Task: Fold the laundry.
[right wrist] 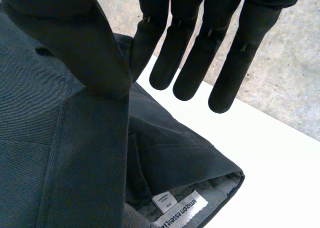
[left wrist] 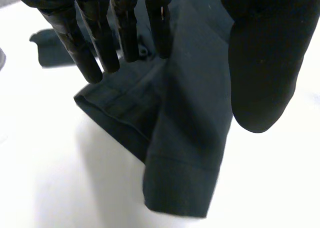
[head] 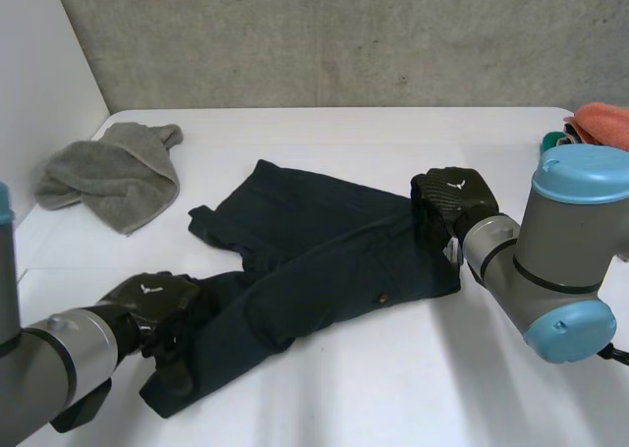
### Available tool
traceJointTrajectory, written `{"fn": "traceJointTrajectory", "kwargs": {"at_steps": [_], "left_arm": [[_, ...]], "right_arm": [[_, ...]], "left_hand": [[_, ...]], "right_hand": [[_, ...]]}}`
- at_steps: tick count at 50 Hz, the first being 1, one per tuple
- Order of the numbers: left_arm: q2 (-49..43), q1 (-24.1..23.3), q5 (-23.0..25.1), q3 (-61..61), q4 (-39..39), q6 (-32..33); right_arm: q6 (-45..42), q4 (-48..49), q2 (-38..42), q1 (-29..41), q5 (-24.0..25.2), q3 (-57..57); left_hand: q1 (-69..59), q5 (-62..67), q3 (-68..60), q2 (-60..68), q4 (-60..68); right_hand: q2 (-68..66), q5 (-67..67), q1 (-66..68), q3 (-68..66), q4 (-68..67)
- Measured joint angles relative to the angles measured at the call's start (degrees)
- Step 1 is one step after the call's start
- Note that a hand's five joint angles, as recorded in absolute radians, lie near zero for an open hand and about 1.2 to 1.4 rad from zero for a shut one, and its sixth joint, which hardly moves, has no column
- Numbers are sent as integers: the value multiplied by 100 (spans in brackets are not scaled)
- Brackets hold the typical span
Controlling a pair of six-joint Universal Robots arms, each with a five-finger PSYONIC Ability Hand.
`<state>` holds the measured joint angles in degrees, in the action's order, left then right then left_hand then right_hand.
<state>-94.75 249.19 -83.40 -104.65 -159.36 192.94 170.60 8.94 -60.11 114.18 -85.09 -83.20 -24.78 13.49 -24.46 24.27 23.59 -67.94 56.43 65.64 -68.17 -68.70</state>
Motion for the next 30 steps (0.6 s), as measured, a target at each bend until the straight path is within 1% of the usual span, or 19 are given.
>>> {"fn": "traceJointTrajectory", "kwargs": {"at_steps": [1, 2, 5, 6, 7, 10, 15, 19, 26, 30], "left_arm": [[0, 0, 0, 0, 0, 0], [-120, -94, -116, 19, -1, 5], [-251, -177, -269, 54, -28, 12], [-330, -213, -389, 88, -71, 16], [-330, -213, -389, 88, -71, 16], [-496, -259, -684, 181, -217, 24], [-661, -262, -972, 309, -436, 38], [-739, -267, -1013, 370, -521, 47], [-967, -345, -911, 402, -566, 63], [-1209, -389, -874, 430, -583, 88]], "right_arm": [[0, 0, 0, 0, 0, 0], [-5, 1, 24, 0, 2, 20], [-7, 2, 42, -7, 5, 38], [-7, 3, 45, -14, 6, 43], [-7, 3, 45, -14, 6, 43], [-3, 3, 38, -50, 12, 43], [8, 3, 2, -110, 24, 16], [8, 3, -35, -156, 39, -13], [14, 1, -112, -213, 88, -67], [12, -11, -183, -246, 145, -120]], "left_hand": [[0, 0, 0, 0, 0], [94, -94, 103, -95, -93], [185, -168, 173, -168, -150], [204, -193, 196, -191, -168], [204, -193, 196, -191, -168], [204, -193, 196, -195, -168], [204, -193, 196, -198, -168], [204, -193, 196, -198, -169], [201, -180, 191, -193, -159], [-172, 284, -152, 201, 249]], "right_hand": [[0, 0, 0, 0, 0], [0, 0, 0, 0, 0], [0, 0, 0, 0, 0], [0, 0, 0, 0, 0], [0, 0, 0, 0, 0], [0, 0, 0, 0, 0], [0, 0, 0, 0, 0], [0, 0, 0, 0, 0], [0, 0, 0, 0, 0], [0, 0, 0, 0, 0]]}}
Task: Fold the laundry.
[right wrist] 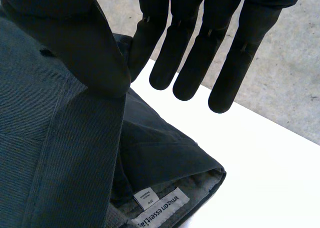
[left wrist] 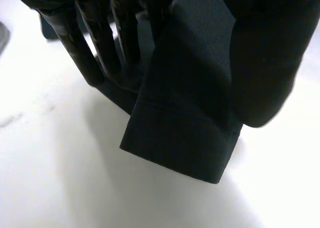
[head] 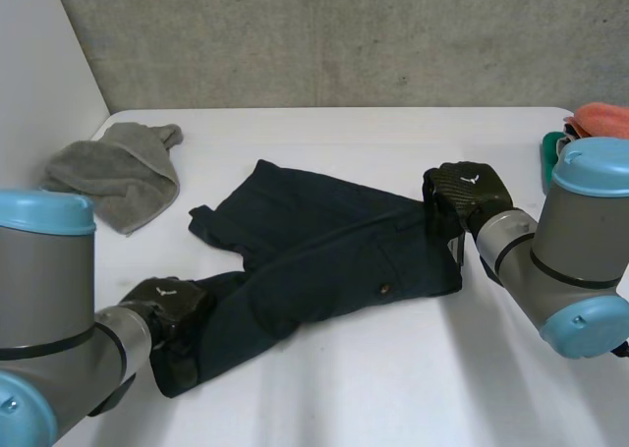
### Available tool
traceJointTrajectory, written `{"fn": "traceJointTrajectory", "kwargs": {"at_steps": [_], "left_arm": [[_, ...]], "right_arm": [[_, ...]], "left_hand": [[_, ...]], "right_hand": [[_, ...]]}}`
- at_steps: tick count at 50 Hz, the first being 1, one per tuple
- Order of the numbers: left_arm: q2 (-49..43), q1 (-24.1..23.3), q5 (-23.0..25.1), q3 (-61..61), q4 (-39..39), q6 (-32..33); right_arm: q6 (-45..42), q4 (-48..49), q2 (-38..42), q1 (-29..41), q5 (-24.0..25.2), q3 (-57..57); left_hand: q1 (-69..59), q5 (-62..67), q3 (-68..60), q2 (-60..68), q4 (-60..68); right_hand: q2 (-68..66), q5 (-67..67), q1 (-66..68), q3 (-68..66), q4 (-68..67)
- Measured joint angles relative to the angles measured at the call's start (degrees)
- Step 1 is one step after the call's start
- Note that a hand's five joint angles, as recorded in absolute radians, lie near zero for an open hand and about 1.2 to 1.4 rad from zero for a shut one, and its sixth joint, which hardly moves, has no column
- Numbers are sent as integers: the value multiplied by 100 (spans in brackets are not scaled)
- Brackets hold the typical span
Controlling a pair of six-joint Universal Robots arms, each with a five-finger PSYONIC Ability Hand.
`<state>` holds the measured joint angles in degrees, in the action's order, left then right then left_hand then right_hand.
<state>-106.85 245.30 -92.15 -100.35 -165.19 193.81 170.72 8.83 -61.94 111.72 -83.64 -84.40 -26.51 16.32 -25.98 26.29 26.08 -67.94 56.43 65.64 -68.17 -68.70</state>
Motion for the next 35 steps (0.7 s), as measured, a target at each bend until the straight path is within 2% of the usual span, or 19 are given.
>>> {"fn": "traceJointTrajectory", "kwargs": {"at_steps": [3, 4, 5, 7, 8, 11, 13, 16, 18, 19, 22, 26, 31, 35], "left_arm": [[-210, 8, 4, 56, -61, 32], [-271, 26, 2, 81, -92, 47], [-298, 36, 1, 94, -108, 54], [-358, 87, 0, 152, -163, 87], [-370, 118, -1, 190, -186, 111], [-344, 160, 0, 256, -208, 158], [-179, 195, 24, 358, -175, 304], [31, 171, 85, 395, -12, 533], [292, 86, 214, 375, 329, 922], [342, 65, 242, 364, 405, 1007], [655, -102, 485, 217, 1016, 1659], [885, -314, 733, 13, 1640, 2300], [956, -599, 856, -15, 1970, 2693], [830, -697, 731, 254, 1790, 2726]], "right_arm": [[-23, -25, -98, -44, 73, -69], [-44, -44, -142, -62, 114, -99], [-56, -53, -161, -69, 134, -112], [-159, -118, -261, -105, 246, -176], [-287, -195, -343, -134, 360, -234], [-530, -340, -463, -177, 524, -326], [-1330, -844, -779, -311, 936, -588], [-2118, -1394, -1061, -464, 1226, -852], [-3067, -2087, -1384, -680, 1472, -1189], [-3222, -2202, -1436, -717, 1503, -1248], [-4680, -3230, -1908, -1118, 1725, -1834], [-6059, -3984, -2324, -1536, 1920, -2419], [-6525, -4055, -2497, -1773, 2148, -2725], [-5997, -3608, -2440, -1780, 2242, -2631]], "left_hand": [[-1583, 1410, -1436, 1410, 1444], [-2347, 2203, -2338, 2320, 2250], [-2589, 2457, -2508, 2582, 2513], [-3699, 3685, -3758, 3757, 3779], [-3856, 3978, -4106, 4103, 4152], [-3856, 3981, -4161, 4151, 4222], [-3856, 3981, -4171, 4155, 4245], [-3856, 3981, -4171, 4155, 4245], [-3856, 3981, -4172, 4155, 4245], [-3856, 3981, -4172, 4155, 4245], [-3856, 3981, -4172, 4201, 4247], [-3856, 3981, -4213, 4206, 4248], [-3856, 3981, -4215, 4207, 4248], [-3856, 3981, -4215, 4207, 4249]], "right_hand": [[0, 0, 0, 0, 0], [0, 0, 0, 0, 0], [0, 0, 0, 0, 0], [0, 0, 0, 0, 0], [0, 0, 0, 0, 0], [0, 25, 0, 0, 0], [0, 70, 0, 0, 0], [0, 70, 0, 0, -1], [0, 71, 0, 0, -1], [0, 70, 0, 0, -1], [0, 144, 0, -8, -1], [0, 222, 0, -11, -3], [0, 222, 0, -12, -5], [0, 222, 0, -12, -5]]}}
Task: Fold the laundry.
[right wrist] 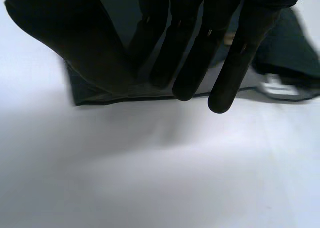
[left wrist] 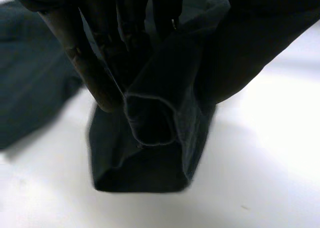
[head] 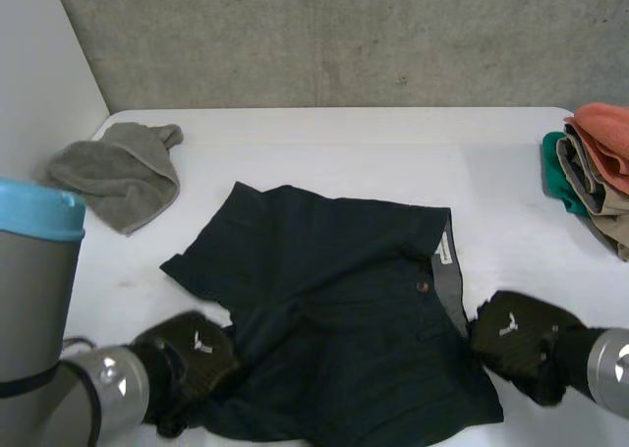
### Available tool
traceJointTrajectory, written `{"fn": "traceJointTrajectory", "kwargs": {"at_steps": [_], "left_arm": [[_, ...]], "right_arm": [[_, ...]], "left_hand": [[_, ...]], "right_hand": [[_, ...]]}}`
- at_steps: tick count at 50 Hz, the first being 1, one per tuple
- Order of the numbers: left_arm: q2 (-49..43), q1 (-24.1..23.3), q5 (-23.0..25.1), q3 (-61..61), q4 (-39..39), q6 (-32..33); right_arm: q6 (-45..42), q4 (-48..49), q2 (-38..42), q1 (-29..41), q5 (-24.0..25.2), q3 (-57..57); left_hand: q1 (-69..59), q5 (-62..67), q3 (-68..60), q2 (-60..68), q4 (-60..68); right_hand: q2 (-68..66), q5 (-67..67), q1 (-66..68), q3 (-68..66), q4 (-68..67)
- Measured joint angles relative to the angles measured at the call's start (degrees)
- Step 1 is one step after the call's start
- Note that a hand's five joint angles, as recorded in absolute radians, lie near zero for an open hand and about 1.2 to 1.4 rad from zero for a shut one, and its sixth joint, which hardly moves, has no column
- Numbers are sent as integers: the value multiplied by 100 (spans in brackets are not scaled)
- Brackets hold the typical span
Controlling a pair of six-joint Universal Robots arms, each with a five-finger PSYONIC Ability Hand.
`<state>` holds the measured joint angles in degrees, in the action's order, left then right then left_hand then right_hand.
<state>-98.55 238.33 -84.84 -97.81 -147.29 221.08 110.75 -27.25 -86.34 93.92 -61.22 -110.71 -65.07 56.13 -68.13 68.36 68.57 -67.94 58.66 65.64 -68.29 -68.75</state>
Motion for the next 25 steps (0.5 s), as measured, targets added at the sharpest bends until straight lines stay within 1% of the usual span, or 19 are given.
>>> {"fn": "traceJointTrajectory", "kwargs": {"at_steps": [2, 3, 4, 6, 8, 11, 12, 13, 14, 15, 16, 17, 18, 19, 23, 24, 25], "left_arm": [[-85, -4, -85, 151, -125, -6], [-233, 12, -223, 399, -335, -21], [-330, 34, -308, 555, -473, -32], [-484, 78, -420, 789, -670, -47], [-717, 163, -528, 1134, -925, -66], [-960, 256, -597, 1484, -1122, -79], [-1150, 316, -628, 1763, -1199, -87], [-1226, 336, -637, 1873, -1210, -89], [-1345, 363, -646, 2046, -1201, -94], [-1433, 381, -650, 2172, -1167, -100], [-1498, 392, -649, 2260, -1127, -106], [-1498, 392, -649, 2260, -1127, -106], [-1630, 403, -640, 2440, -989, -130], [-1681, 401, -631, 2503, -902, -147], [-1740, 383, -607, 2573, -742, -207], [-1750, 371, -601, 2576, -697, -245], [-1751, 368, -600, 2576, -688, -257]], "right_arm": [[257, 178, 28, 23, 8, 71], [723, 489, 78, 83, 1, 201], [989, 661, 106, 125, -11, 280], [1271, 841, 136, 175, -33, 360], [1908, 1258, 193, 304, -137, 552], [2411, 1554, 222, 401, -252, 696], [2905, 1774, 225, 486, -394, 820], [3098, 1841, 221, 518, -450, 863], [3430, 1934, 206, 574, -558, 933], [3704, 1982, 182, 623, -650, 984], [3911, 2002, 157, 662, -727, 1019], [3911, 2002, 157, 662, -727, 1019], [4429, 1969, 75, 760, -931, 1089], [4680, 1906, 23, 809, -1044, 1119], [5192, 1574, -101, 919, -1295, 1165], [5440, 1282, -174, 1000, -1417, 1174], [5502, 1197, -193, 1025, -1446, 1176]], "left_hand": [[0, 0, 0, 0, 0], [0, 0, 0, 0, 0], [0, 0, 0, 0, 0], [0, 0, 0, 0, 1], [0, 0, 0, 0, 1], [0, 0, 0, 0, 2], [0, 0, 0, 0, 2], [0, 0, 0, 0, 2], [0, 0, 0, 0, 2], [0, 0, 0, 0, 2], [0, 0, 0, 0, 2], [0, 0, 0, 0, 2], [0, 0, 0, 0, 2], [0, 0, 0, 0, 3], [0, 0, 0, 0, 3], [0, 0, 0, 0, 3], [0, 0, 0, 0, 3]], "right_hand": [[0, 0, 0, 0, 0], [0, 0, 0, 0, 0], [0, 0, 0, 0, 0], [0, 0, 0, 0, 0], [0, 0, 0, 0, 0], [70, -80, -48, 72, 74], [945, -871, -791, 954, 955], [1403, -1426, -1336, 1398, 1393], [2586, -2601, -2451, 2535, 2546], [3364, -3417, -3123, 3315, 3341], [3893, -3888, -3647, 3850, 3873], [3893, -3888, -3647, 3850, 3873], [4711, -4783, -4468, 4665, 4692], [5060, -5246, -4828, 5085, 5133], [5222, -5438, -4896, 5258, 5238], [5222, -5442, -4896, 5260, 5238], [5222, -5441, -4896, 5260, 5238]]}}
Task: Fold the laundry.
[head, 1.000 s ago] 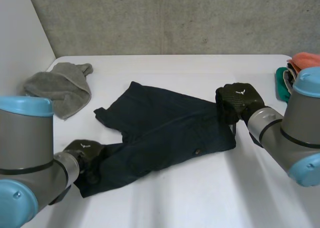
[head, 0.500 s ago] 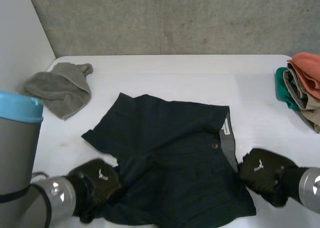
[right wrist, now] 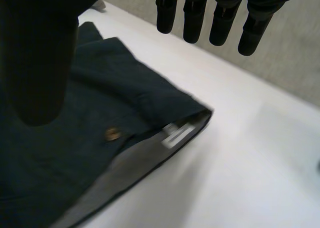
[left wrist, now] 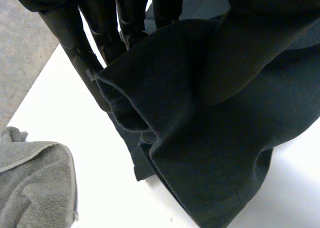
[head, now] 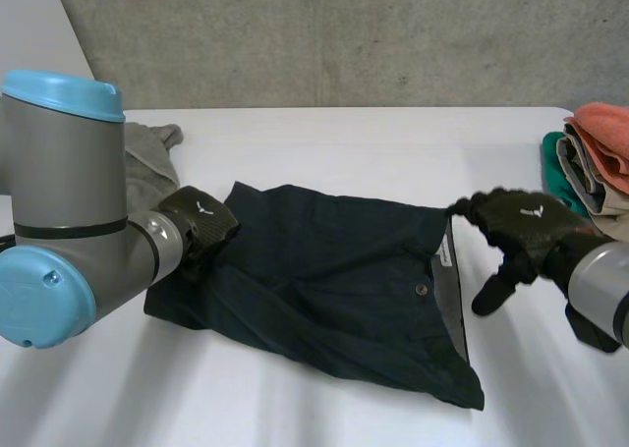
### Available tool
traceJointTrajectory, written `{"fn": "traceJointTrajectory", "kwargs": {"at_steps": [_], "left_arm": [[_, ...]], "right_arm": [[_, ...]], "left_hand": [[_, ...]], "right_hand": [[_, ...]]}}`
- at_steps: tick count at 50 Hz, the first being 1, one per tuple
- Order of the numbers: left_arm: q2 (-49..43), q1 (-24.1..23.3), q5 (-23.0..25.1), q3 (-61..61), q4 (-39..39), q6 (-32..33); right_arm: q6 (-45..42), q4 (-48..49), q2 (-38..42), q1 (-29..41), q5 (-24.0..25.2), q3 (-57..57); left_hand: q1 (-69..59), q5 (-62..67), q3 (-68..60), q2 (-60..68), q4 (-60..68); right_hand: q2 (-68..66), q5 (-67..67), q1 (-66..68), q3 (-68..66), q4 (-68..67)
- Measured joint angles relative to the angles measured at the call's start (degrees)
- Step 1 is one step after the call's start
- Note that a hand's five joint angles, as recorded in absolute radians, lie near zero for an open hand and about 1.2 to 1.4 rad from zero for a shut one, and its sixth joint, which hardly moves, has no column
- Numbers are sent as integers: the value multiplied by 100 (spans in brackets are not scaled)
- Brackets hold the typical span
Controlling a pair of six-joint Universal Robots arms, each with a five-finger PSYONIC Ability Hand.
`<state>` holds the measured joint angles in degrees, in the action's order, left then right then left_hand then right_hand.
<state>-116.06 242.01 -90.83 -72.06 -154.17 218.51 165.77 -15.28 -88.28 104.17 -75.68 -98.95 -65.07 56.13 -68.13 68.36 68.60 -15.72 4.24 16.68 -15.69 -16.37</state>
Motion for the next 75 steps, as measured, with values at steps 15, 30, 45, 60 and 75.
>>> {"fn": "traceJointTrajectory", "kwargs": {"at_steps": [15, 30, 45, 60, 75], "left_arm": [[-85, -19, 23, 10, -57, -328], [252, -41, 139, -291, 98, -649], [1305, -262, 1236, -1797, 1342, 595], [235, -101, 480, -48, -170, 348], [-2416, -108, 13, 3462, -901, 235]], "right_arm": [[620, -529, -112, 1056, -534, -897], [310, 1226, 653, 1586, -1651, -1403], [-4348, -793, -368, 792, -1216, -1883], [-2006, 512, 766, 699, -887, 112], [-1810, 2701, 3140, 1021, -2059, 2078]], "left_hand": [[0, 0, 0, 0, 3], [0, 0, 0, 0, 18], [0, 0, 0, 0, 19], [0, 0, 1, 17, 22], [1911, -1713, 1852, -1881, -1913]], "right_hand": [[0, -33, 0, 15, 0], [-5191, 5229, 4828, -5147, -5093], [-5203, 5310, 4828, -5212, -5204], [-5203, 5413, 4828, -5239, -5209], [-4432, 4709, 4154, -4450, -4537]]}}
